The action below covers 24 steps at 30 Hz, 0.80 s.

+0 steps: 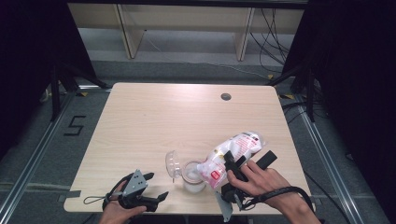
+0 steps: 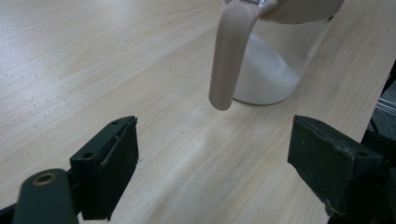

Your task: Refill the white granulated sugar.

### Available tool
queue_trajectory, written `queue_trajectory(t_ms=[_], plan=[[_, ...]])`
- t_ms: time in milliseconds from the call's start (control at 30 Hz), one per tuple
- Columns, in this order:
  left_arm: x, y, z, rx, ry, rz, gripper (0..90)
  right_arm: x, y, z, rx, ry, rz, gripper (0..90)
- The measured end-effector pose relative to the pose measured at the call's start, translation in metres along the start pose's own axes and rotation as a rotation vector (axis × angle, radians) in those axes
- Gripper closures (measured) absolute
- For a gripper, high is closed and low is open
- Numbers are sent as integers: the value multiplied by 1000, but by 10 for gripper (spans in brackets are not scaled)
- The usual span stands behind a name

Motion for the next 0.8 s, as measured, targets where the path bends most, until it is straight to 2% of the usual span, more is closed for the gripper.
queue_trajectory(t_ms=[33, 67, 133, 167, 233, 267, 433, 467, 500, 533, 600, 700, 800], plan=[[0, 0, 0, 1, 0, 2, 159, 0, 0, 0, -3, -2, 1, 764], [0, 0, 0, -4, -4, 1, 159, 2, -1, 0, 10, 36, -5, 764], [0, 0, 0, 1, 0, -7, 159, 1, -1, -1, 8, 45, -2, 764], [0, 0, 0, 2, 1, 1, 159, 2, -1, -2, 7, 68, 1, 765], [0, 0, 0, 1, 1, -7, 159, 2, 0, -2, -1, 64, 3, 765], [0, 0, 0, -1, 2, -1, 159, 1, 0, -1, -3, 38, 0, 765], [0, 0, 0, 1, 1, 1, 159, 6, 0, 1, 6, 64, -9, 765], [0, 0, 0, 1, 0, 1, 159, 4, 2, 2, -13, 30, -6, 766], [0, 0, 0, 1, 0, 0, 159, 6, 2, 2, -10, 43, -7, 766], [0, 1, 0, -6, -5, 1, 159, 9, 1, 3, 10, 86, -1, 766], [0, 1, 0, -5, -5, 1, 159, 11, 1, 4, 5, 97, -20, 766], [0, 1, 0, -5, -6, 1, 159, 14, 1, 6, 12, 120, -4, 767], [0, 1, 0, -6, -6, 1, 159, 16, 1, 7, 9, 137, -18, 767]])
Point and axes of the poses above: each handheld gripper's, and its own axes: y roughly forward along the jaws, z roughly out of its underside, x roughly to its left, the point moved 7 cm from there along y, roughly forward along the jaws, and after that the axes turned 12 degrees about z, right-handed, at the moved point
